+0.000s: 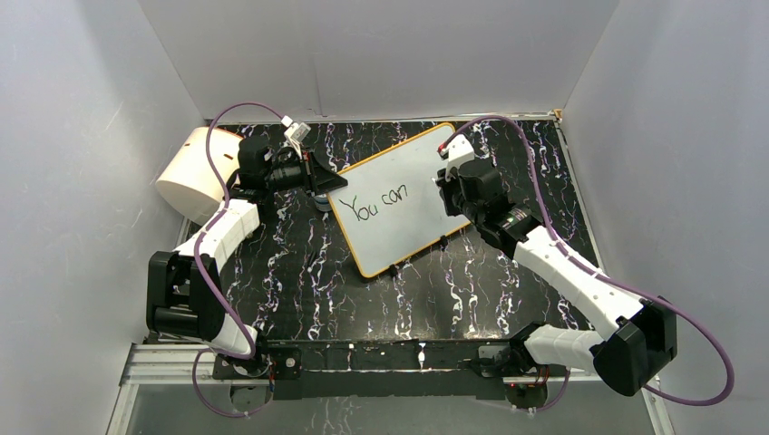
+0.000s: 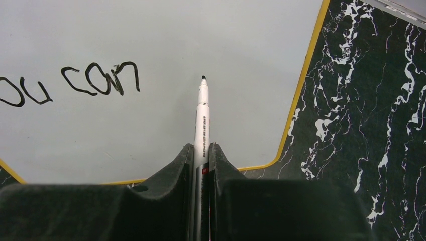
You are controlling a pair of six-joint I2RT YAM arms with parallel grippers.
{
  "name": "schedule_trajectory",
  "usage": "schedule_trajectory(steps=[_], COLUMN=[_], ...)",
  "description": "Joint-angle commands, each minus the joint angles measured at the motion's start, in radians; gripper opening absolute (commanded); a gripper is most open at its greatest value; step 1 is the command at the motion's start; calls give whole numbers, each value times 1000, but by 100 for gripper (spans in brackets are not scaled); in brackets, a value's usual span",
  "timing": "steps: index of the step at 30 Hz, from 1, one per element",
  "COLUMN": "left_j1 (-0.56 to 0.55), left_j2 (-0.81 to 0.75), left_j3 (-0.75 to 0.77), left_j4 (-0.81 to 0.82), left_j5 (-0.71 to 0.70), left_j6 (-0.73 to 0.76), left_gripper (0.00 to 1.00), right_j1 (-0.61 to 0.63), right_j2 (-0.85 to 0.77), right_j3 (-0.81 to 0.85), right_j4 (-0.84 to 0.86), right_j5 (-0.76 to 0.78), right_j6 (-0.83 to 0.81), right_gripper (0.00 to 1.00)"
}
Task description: Write a sentence on the whiteboard
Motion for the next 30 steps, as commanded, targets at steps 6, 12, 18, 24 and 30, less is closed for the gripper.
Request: schedule_trajectory(steps=[6, 12, 18, 24, 30], left_j1=[-55, -57, -57, -57, -57], left_j2=[39, 43, 43, 44, 44], left_j3=[-17, -17, -17, -17, -17], left_j4=[-114, -114, -115, -118, -119], left_j5=[32, 32, 29, 24, 19], left_j6=[50, 50, 52, 53, 53], left_gripper=[0, 0, 0, 0, 0], right_j1=[-7, -6, -6, 5, 87], right_j2=[-3, 3, -1, -17, -40], right_j3=[7, 8, 2, -12, -33], right_j4=[35, 35, 23, -2, -33], right_j5=[-47, -56, -72, -90, -49], right_j6=[-17, -17, -17, -3, 41], right_gripper=[0, 0, 0, 0, 0])
